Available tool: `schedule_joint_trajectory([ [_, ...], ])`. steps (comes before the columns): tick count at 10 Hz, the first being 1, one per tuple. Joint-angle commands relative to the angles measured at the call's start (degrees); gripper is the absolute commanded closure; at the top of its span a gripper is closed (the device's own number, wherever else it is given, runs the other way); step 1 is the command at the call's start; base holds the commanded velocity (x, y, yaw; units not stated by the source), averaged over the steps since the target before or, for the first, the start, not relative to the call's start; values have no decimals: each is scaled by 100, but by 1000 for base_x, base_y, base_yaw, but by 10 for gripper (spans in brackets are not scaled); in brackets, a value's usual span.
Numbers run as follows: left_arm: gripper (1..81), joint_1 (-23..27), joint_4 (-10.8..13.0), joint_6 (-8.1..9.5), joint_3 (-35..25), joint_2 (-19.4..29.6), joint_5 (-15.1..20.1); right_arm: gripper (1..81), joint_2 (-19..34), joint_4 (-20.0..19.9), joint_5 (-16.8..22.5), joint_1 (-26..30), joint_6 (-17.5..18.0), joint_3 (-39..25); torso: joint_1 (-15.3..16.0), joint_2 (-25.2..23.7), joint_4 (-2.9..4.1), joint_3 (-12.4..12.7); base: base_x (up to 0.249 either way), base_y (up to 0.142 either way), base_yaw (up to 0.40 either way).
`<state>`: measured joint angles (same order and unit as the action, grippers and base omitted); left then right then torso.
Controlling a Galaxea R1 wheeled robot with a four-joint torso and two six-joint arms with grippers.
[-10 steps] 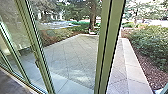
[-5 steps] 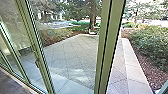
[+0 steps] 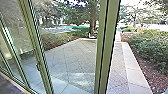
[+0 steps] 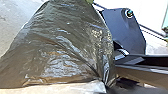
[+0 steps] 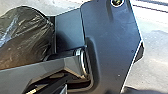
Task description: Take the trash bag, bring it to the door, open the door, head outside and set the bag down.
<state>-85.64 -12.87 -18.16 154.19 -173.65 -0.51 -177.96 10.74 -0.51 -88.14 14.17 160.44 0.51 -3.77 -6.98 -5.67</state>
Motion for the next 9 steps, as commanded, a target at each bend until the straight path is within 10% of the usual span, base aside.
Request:
schedule_joint_trajectory([
  [1,811,236,4,-38,-11,-3,350,10,-41,-11,297,186,-10,-23,2,0,0,-5,0,0,0],
  [9,811,236,30,-64,-11,-3,394,10,-49,-2,280,125,-19,-75,-4,-4,0,44,0,0,0],
])
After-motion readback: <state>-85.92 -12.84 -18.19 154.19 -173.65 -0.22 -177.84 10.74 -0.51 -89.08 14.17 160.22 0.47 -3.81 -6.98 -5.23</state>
